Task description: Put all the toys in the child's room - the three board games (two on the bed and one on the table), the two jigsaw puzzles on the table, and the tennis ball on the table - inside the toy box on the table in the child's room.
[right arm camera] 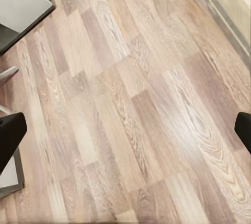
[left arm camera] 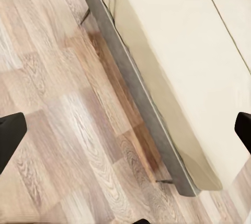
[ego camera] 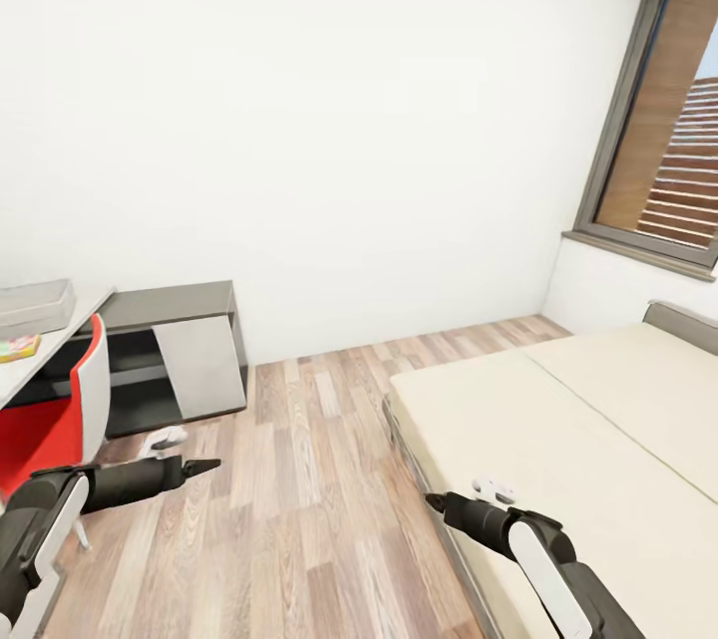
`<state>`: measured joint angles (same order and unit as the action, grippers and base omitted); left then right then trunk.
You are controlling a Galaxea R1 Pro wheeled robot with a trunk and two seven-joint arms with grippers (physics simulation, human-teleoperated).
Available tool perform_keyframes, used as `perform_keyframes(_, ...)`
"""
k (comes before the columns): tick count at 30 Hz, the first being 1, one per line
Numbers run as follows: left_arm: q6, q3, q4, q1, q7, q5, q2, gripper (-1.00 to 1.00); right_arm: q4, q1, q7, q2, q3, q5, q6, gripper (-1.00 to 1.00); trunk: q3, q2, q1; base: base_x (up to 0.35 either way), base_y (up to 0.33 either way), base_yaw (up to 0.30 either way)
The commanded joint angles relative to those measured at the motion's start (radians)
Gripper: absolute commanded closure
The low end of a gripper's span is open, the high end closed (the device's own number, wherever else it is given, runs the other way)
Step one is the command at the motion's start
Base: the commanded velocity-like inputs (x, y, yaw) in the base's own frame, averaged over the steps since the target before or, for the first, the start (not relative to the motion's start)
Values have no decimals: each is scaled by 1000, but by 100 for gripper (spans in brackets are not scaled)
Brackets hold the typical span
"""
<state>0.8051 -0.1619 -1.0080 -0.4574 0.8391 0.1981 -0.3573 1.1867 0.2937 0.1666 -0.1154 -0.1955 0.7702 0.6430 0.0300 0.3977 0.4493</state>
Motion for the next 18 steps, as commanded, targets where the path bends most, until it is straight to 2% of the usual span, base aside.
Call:
perform_keyframes(1, 5, -1, 0, -1, 2, 1, 0, -100, 1, 1, 10, -1, -2, 11, 1, -100, 2, 2, 1, -32, -9, 291)
perform_keyframes(18, 6, -1, 1, -1, 3, 1, 0, -100, 2, 1, 10, -1, -3, 11, -1, -100, 1, 2, 1, -99, -1, 290)
